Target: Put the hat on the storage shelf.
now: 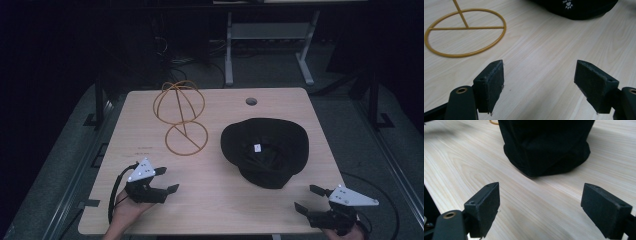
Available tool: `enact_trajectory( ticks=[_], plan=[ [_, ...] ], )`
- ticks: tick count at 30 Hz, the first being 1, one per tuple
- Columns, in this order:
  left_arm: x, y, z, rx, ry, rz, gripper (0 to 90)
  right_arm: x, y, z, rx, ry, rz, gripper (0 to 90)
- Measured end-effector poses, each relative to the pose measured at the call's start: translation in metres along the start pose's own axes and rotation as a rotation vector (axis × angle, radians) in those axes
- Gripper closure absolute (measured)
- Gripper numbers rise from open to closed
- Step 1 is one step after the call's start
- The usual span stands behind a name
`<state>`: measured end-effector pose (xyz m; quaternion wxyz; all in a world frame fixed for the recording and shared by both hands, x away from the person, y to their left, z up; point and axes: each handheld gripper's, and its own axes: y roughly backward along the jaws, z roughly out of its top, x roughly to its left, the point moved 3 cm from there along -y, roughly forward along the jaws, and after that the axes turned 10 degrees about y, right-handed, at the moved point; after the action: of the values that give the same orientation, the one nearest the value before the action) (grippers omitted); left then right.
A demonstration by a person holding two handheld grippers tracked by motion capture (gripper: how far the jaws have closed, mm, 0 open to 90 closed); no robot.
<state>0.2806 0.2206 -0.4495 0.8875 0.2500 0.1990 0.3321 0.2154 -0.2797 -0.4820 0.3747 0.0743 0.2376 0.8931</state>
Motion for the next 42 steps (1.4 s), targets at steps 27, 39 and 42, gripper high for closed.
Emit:
enact_trajectory(
  ticks=[27, 39, 42],
  plan=[
    [-0.016, -0.006, 0.008, 0.002, -0.038, -0.036, 23.1, 0.003, 0.005, 0.005, -0.019, 0.012, -0.019, 15.2],
    [-0.039, -0.013, 0.037, -0.032, -0.071, -0.116, 21.7, 0.002, 0.005, 0.005, -0.025, 0.000, -0.024, 15.1],
    [-0.046, -0.017, 0.044, -0.026, -0.087, -0.124, 21.7, 0.001, 0.006, 0.004, -0.026, 0.004, -0.024, 15.2]
  ],
)
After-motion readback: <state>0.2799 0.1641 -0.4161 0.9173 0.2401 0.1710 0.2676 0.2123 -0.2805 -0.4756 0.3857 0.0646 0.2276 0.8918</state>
